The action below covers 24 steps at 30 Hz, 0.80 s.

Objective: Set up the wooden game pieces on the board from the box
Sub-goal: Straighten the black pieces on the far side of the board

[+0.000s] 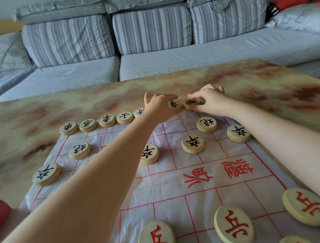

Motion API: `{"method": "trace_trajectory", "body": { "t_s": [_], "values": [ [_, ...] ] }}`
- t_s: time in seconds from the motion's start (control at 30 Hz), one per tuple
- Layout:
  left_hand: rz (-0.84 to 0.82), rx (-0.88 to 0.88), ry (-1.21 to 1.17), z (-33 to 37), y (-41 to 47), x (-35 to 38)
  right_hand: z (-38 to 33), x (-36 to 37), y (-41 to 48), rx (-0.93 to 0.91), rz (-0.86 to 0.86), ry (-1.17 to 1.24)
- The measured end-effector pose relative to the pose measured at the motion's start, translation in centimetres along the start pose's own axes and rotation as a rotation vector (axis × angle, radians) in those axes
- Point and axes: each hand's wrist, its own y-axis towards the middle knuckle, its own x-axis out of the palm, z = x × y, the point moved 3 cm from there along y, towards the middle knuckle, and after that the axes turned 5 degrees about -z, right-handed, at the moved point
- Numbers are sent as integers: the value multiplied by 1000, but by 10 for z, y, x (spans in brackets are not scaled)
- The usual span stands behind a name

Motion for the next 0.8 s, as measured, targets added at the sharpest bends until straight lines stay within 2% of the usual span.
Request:
{"method": "trace_trajectory", "body": {
  "t_s": [0.07,0.2,0.4,0.63,0.8],
  "values": [
    [-2,3,-75,-3,-1,-4,0,0,-3,17,-10,-27],
    [5,38,-10,-4,1,-7,-2,-1,-2,20,39,-31],
    [123,-63,75,-1,3,2,-14,-5,-3,-53,106,-131],
    [48,11,30,1,1,3,-12,-11,-8,-87,12,-66],
    [59,38,-38,-4,-3,-1,-12,-10,-10,-6,-13,-54]
  ]
}}
